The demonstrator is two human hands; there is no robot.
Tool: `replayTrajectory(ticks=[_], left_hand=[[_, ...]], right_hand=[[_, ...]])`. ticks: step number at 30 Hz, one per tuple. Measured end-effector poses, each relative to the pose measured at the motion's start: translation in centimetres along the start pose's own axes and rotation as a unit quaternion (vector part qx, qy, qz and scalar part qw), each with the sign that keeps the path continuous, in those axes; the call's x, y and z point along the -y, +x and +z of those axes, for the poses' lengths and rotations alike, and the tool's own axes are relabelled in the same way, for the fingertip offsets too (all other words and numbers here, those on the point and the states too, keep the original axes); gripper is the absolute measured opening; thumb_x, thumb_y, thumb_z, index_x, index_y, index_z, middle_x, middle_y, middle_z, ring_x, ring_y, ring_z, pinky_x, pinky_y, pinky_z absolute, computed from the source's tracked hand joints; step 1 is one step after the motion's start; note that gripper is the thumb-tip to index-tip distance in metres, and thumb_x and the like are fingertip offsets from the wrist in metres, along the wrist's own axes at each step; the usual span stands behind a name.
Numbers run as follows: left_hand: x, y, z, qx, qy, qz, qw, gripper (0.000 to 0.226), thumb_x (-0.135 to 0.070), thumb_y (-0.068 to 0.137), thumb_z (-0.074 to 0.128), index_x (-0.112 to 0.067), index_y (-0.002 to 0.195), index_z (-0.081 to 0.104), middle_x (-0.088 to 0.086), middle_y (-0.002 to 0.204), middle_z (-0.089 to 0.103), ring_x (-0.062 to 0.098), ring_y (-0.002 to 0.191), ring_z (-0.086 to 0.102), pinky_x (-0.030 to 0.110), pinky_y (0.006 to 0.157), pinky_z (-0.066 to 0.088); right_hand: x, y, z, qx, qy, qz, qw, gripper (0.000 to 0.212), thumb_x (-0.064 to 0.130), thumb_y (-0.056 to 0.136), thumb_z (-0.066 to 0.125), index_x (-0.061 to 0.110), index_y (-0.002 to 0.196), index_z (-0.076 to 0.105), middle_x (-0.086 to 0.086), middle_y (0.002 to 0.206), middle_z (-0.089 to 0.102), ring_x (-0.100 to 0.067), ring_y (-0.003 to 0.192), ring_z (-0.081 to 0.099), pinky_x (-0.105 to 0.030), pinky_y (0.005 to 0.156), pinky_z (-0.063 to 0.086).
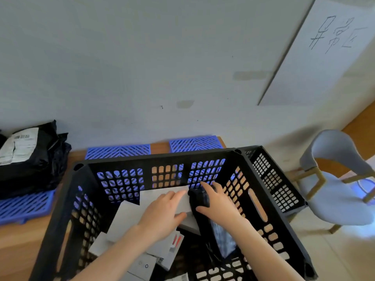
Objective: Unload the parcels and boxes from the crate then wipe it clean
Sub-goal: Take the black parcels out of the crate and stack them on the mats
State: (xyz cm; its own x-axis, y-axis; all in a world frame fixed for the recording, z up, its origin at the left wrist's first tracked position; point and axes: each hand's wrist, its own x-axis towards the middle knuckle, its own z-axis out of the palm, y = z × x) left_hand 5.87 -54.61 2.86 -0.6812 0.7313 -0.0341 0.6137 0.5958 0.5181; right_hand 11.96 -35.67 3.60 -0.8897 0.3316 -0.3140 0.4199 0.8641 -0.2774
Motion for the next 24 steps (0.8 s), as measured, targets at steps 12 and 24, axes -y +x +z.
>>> replayTrajectory(ticks=[12,24], left_hand=[[-2.3,1.9,5.1,0.081,0.016,-0.086,0.993,0.072,-0.04,0.092,0.055,-0.03,0.153,0.019,-0.002,0.14,0.044,0.017,0.126,0.044,0.032,0.099,0.044],[-2.9,1.1,2.0,0.009,-0.1,-0.069,0.993,0.108,-0.056,0.075,0.07,-0.05,0.15,-0.007,-0.01,0.15,0.039,0.004,0.13,0.044,0.027,0.102,0.045]], right_hand=[[-2.7,2.7,2.1,0.07,-0.058,-0.024,0.996,0.071,0.024,0.088,0.065,0.025,0.146,0.024,-0.014,0.15,0.021,-0.041,0.128,0.041,-0.046,0.099,0.046],[-0.7,-0.6,-3.3,-0.088,0.091,-0.15,0.98,0.056,0.025,0.087,0.066,0.027,0.136,0.04,0.003,0.134,0.045,-0.019,0.117,0.053,-0.032,0.095,0.047]])
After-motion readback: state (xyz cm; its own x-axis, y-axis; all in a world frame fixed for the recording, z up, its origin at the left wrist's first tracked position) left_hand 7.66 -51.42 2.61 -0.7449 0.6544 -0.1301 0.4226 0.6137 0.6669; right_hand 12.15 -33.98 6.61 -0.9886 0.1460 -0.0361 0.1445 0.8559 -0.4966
